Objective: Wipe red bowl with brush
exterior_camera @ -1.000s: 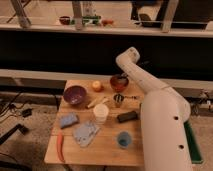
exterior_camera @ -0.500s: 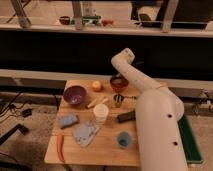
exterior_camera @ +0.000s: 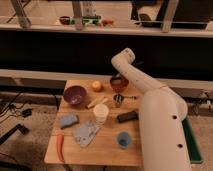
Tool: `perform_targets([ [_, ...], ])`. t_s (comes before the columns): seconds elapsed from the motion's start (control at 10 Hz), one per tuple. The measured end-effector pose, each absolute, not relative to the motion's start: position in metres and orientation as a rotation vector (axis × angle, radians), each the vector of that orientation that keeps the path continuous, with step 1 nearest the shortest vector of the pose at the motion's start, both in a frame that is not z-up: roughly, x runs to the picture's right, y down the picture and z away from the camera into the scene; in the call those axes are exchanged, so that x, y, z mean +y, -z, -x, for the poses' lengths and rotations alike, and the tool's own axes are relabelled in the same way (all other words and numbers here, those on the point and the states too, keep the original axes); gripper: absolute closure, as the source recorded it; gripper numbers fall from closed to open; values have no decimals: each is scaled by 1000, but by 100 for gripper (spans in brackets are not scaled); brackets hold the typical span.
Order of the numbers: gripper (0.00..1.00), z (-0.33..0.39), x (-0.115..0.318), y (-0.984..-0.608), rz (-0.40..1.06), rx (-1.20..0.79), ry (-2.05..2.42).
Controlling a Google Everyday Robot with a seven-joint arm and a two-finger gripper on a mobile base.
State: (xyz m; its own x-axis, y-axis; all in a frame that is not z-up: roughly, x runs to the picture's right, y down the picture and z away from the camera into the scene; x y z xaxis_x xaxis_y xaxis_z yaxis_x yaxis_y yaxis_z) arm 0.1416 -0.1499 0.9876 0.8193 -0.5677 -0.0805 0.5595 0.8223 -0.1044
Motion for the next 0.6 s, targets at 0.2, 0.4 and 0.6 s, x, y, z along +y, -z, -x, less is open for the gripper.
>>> perform_targets([
  [0.2,97,-147,-146,-975,95,109,595],
  [0.4,97,-152,-140,-963,117,102,591],
  [0.6,97,-154,-130,-951,146,87,597],
])
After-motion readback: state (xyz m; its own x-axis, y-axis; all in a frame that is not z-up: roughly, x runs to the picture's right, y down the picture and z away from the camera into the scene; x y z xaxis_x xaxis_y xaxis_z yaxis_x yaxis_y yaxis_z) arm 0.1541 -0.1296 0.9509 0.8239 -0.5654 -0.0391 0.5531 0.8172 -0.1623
